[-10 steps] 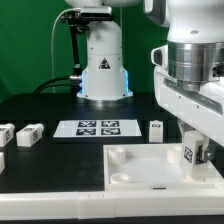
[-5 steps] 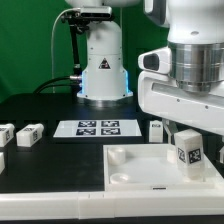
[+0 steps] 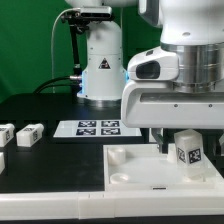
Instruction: Assemble one leg
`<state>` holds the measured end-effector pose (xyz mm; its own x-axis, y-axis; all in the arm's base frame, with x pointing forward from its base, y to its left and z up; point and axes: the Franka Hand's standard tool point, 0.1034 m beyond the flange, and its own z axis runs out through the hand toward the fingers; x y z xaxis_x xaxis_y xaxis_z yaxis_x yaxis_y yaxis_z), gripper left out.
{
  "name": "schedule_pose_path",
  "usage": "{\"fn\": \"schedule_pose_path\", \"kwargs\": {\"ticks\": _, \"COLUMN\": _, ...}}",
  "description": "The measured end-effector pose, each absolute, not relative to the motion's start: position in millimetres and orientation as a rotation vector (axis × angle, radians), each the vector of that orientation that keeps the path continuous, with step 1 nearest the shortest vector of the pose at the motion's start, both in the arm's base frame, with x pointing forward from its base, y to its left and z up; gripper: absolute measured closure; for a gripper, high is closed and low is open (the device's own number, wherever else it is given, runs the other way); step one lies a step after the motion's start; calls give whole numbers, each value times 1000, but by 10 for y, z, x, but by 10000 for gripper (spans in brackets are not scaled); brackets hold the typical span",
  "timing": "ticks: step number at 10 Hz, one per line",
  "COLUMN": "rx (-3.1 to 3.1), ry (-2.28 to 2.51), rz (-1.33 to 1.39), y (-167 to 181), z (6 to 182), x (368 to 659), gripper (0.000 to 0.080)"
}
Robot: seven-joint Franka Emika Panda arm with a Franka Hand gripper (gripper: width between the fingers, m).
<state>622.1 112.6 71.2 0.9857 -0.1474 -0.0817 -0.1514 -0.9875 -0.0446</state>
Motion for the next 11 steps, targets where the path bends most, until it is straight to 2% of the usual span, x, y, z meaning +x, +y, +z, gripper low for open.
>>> {"fn": "schedule_pose_path", "kwargs": {"ticks": 1, "rx": -3084, "ry": 78, "rz": 115, "y": 1129, "z": 711, "x": 6221, "gripper": 150}}
{"fn": "schedule_pose_path", "kwargs": {"ticks": 4, "rx": -3083, "ry": 57, "rz": 113, "y": 1129, "z": 706, "x": 6222, "gripper": 159}}
{"fn": "schedule_pose_path", "kwargs": {"ticks": 5, "rx": -3083, "ry": 57, "rz": 113, "y": 1129, "z": 703, "x": 6221, "gripper": 322}}
{"fn": "schedule_pose_path", "kwargs": {"ticks": 6, "rx": -3082, "ry": 72, "rz": 114, "y": 1130, "z": 702, "x": 6220, "gripper": 322}}
{"fn": "schedule_pose_path", "kwargs": {"ticks": 7, "rx": -3082, "ry": 111, "rz": 116, "y": 1132, "z": 699, "x": 6219, "gripper": 513}}
{"fn": "schedule_pose_path", "kwargs": {"ticks": 9, "rx": -3082, "ry": 109, "rz": 116, "y": 1131, "z": 698, "x": 6218, "gripper": 509}}
{"fn": "schedule_pose_path", "kwargs": {"ticks": 11, "rx": -3043, "ry": 510, "rz": 122, "y": 1146, "z": 697, "x": 6224, "gripper": 509}}
